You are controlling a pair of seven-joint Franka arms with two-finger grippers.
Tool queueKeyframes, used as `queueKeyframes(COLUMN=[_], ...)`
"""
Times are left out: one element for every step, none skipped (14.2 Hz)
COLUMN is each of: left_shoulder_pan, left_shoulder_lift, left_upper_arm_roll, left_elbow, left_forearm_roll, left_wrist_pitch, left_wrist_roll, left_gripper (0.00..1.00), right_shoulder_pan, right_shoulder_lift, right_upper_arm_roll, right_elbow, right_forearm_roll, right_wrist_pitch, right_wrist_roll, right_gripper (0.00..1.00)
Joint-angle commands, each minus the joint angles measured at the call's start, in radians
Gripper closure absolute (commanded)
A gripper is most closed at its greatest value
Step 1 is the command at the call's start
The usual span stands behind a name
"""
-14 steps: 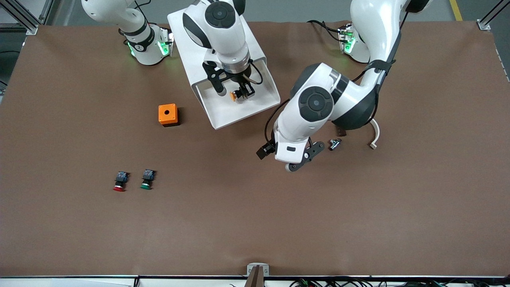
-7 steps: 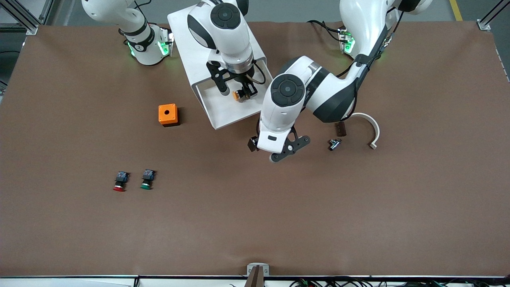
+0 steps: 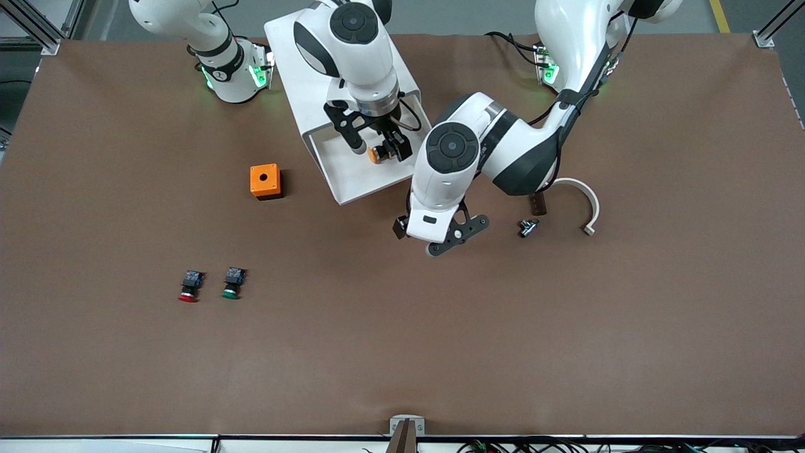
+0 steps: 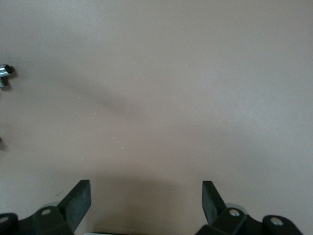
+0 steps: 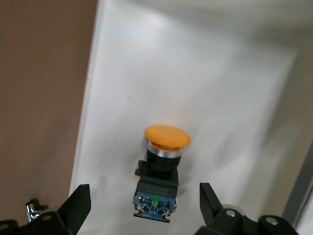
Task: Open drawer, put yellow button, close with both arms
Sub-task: 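Open the right gripper to release the button while the left gripper lifts away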
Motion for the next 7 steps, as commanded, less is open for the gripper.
queueKeyframes(left_shoulder_pan=[-0.019, -0.02, -0.023, -0.031, -0.032, -0.04, -0.049], left_shoulder_lift=[-0.024, -0.027, -0.03, -0.041, -0.05, -0.064, -0.081], left_upper_arm_roll=[0.0, -0.001, -0.001, -0.001, -0.001, -0.001, -0.001], left_elbow=[-0.046, -0.049, -0.054, -0.067, -0.084, -0.104, -0.127], left_forearm_roll=[0.023, 0.023, 0.021, 0.021, 0.023, 0.023, 0.021], left_wrist_pitch=[0.016, 0.016, 0.008, 0.007, 0.007, 0.005, 0.005], left_wrist_roll=[0.007, 0.007, 0.004, 0.002, 0.002, 0.004, 0.002], left_gripper=[0.0, 0.0, 0.0, 0.0, 0.0, 0.0, 0.0], right_shoulder_pan=[-0.075, -0.104, -0.143, -0.185, -0.22, -0.257, -0.301], right_shoulder_lift=[0.005, 0.002, 0.002, 0.002, -0.003, -0.01, -0.012], right_upper_arm_roll=[-0.004, -0.004, -0.004, -0.004, -0.004, -0.006, -0.009], right_elbow=[0.091, 0.119, 0.146, 0.177, 0.196, 0.217, 0.245], right_forearm_roll=[-0.006, -0.006, -0.006, -0.005, -0.006, -0.008, -0.008], right_wrist_pitch=[-0.111, -0.149, -0.197, -0.253, -0.299, -0.335, -0.384], right_wrist_roll=[-0.191, -0.275, -0.348, -0.458, -0.57, -0.673, -0.758], right_gripper=[0.0, 0.0, 0.0, 0.0, 0.0, 0.0, 0.0])
